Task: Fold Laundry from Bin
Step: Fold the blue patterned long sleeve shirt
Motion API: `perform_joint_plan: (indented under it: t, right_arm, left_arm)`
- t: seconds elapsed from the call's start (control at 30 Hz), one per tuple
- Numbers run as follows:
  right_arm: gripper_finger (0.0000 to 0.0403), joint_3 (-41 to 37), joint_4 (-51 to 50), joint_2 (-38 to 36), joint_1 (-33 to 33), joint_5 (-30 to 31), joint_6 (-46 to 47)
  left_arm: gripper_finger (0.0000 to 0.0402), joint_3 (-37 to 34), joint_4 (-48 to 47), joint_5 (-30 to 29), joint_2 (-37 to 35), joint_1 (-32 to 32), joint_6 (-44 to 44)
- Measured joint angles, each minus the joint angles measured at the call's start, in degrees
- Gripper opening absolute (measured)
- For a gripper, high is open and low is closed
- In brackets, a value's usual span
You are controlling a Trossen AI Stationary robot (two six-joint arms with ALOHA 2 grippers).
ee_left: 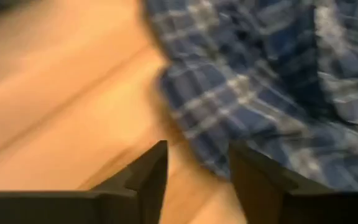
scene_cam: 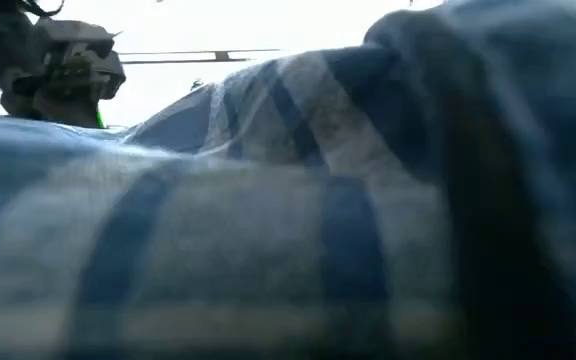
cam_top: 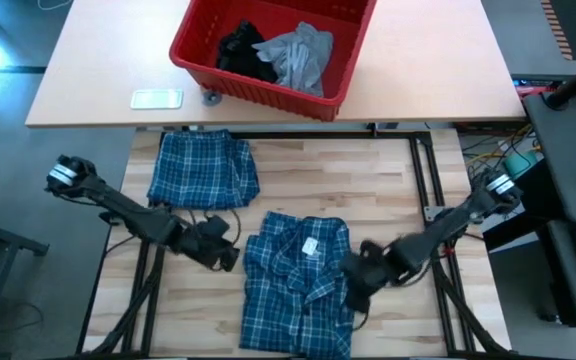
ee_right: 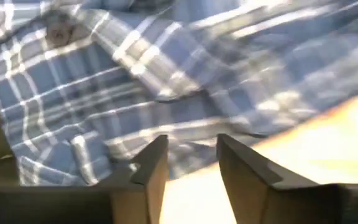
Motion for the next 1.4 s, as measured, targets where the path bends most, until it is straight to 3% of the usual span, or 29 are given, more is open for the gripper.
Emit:
perform_joint_plan:
  t: [0.17, 0.3, 0.4, 0.57, 0.7, 0.8, 1.0, 1.03, 1.27, 1.4]
  right_arm:
    - [0.02, 0.34, -10.84, -6.02, -4.95, 4.62, -2.71]
    - [0.0237, -5.4, -8.34, -12.98, -9.78, 4.52, -1.6]
    - [0.0252, -11.19, -4.16, -17.15, -13.41, 4.62, 0.38]
    - [0.0254, -20.19, 8.44, -20.74, -20.02, 1.77, 4.25]
    - [0.0254, -25.88, 19.75, -18.8, -24.28, -2.51, 7.13]
    - [0.0251, -26.99, 22.26, -15.86, -27.19, -2.48, 8.31]
    - [0.0207, -27.3, 22.54, -8.18, -32.44, -4.77, 9.83]
    - [0.0193, -27.33, 23.51, -6.71, -32.95, -6.13, 9.66]
    - [0.0036, -23.75, 27.19, -3.72, -33.03, -9.57, 5.96]
    - [0.0012, -20.17, 22.01, -6.03, -32.58, -9.06, 3.56]
  left_arm:
    - [0.0229, -5.19, 13.86, 13.43, 0.43, 10.38, 8.9]
    - [0.0254, -8.72, 18.27, 15.26, 1.65, 17.17, 12.3]
    - [0.0253, -9.37, 25.41, 19.42, 3.57, 19.66, 14.68]
    - [0.0247, -9.21, 29.33, 24.06, 10.8, 22.13, 15.18]
    - [0.0241, -6.07, 31.5, 24.83, 16.92, 22.69, 15.64]
    - [0.0202, -2.45, 31.72, 26.07, 20.4, 22.69, 18.73]
    - [0.0029, 5.45, 24.87, 28.44, 24.76, 22.69, 20.95]
    - [0.0016, 6.31, 22.44, 28.44, 24.82, 22.69, 21.04]
    - [0.0021, 13.08, 10.09, 32.43, 23.37, 22.69, 24.25]
    - [0.001, 17.32, 0.51, 32.5, 22.86, 22.5, 25.98]
